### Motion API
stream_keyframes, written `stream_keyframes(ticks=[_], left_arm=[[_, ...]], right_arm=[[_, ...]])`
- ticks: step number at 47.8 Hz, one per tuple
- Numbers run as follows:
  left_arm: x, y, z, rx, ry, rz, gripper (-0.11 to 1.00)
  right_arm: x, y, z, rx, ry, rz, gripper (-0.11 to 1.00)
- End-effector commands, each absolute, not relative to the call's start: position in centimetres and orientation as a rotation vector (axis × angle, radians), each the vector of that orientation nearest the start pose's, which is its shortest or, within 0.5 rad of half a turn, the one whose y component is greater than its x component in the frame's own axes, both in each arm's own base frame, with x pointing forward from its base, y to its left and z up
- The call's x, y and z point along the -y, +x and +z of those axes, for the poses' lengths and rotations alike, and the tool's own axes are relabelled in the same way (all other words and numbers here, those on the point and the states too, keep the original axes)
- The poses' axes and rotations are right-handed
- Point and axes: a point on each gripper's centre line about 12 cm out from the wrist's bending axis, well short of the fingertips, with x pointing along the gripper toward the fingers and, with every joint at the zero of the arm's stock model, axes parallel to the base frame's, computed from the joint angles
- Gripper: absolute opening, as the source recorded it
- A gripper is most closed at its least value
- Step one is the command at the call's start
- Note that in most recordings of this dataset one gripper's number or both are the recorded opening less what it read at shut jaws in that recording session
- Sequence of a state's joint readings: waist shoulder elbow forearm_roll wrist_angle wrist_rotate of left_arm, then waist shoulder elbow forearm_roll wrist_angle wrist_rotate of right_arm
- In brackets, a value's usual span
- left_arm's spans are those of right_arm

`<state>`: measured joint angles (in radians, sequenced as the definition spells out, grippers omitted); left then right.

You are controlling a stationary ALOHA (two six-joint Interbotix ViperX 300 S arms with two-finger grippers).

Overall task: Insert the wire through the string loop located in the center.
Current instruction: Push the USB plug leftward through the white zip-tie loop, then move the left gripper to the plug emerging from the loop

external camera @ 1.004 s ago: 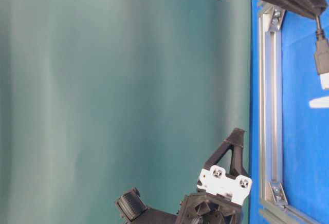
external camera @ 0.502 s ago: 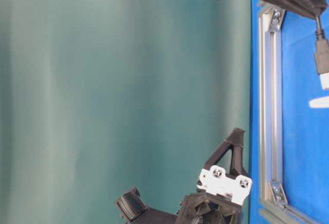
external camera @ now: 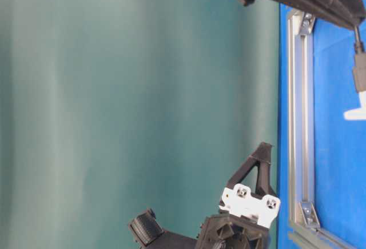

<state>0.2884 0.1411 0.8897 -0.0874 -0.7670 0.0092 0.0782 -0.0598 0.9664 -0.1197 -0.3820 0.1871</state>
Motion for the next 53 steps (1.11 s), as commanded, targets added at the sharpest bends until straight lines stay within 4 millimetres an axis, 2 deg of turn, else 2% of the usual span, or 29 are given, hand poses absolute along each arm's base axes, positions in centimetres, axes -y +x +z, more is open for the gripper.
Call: stream_keyframes(ticks=[1,24,42,47,53], left_arm=[[-11.2,35.4,14.1,-0.21,-0.077,0.35,0.0],[-11.1,35.4,14.1,-0.212,-0.075,0.349,0.0],[-10.9,35.2,14.0,-0.218,-0.078,0.345,0.0],[-9.9,35.5,13.8,-0.224,-0.088,0.317,0.0],[-7.1,35.8,13.6,-0.243,-0.089,0.243,0.0]], right_arm=[[-3.0,33.8,14.5,-0.484,0.073,0.097,-0.02],[-3.4,38.0,14.2,-0.463,0.074,0.099,-0.02],[-3.4,38.5,14.0,-0.464,0.074,0.099,-0.02],[-3.3,38.5,14.0,-0.464,0.074,0.097,-0.02],[-3.3,38.5,14.0,-0.466,0.074,0.097,-0.02]])
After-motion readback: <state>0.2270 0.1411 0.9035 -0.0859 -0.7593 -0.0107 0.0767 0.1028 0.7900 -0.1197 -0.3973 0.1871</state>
